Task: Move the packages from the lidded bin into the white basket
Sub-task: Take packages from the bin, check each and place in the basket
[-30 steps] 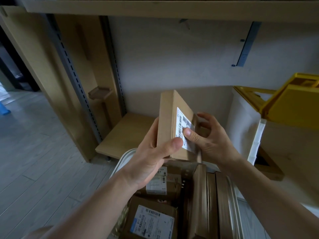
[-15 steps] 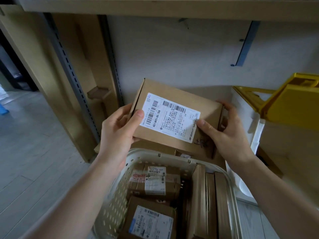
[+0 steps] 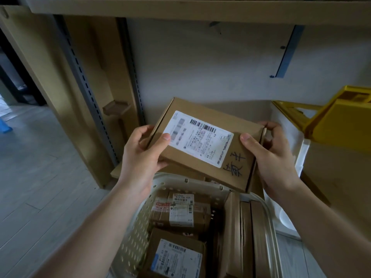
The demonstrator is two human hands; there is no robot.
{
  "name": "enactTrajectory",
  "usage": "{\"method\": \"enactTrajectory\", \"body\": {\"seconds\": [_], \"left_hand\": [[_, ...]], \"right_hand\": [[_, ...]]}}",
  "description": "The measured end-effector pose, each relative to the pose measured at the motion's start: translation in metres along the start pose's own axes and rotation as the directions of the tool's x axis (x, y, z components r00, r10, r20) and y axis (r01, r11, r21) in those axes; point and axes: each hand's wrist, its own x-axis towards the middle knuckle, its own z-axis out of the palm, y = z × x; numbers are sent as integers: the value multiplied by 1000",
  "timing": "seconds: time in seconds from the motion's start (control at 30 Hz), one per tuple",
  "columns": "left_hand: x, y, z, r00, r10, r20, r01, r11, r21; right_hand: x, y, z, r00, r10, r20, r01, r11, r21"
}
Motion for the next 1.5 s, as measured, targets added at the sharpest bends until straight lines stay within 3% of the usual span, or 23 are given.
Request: {"method": "enactTrajectory", "body": {"seconds": [0.07,0.13,0.3,0.5,1.03,1.5], "left_hand": [[-2,0,2,995,-53,85,66,984,-168],[-5,-3,6,991,-59,122,83,975,-204],[-7,-6,10,999,37,14,-36,999,-26],[-7,-6,8,986,128,103,-141,981,136],[-5,-9,5,983,151,102,-166,973,163],[-7,-14,7,966,206,154,-234,953,192]], "right_hand": [[-1,0,2,1000,15,-17,-15,999,34],[-4,-2,6,999,38,3,-38,995,88],[-8,-5,8,993,55,106,-61,997,54],[-10,-3,9,978,60,202,-49,997,-61],[-12,-4,4,955,126,270,-122,992,-31],[-11,-3,-2,964,125,234,-116,992,-55]]}}
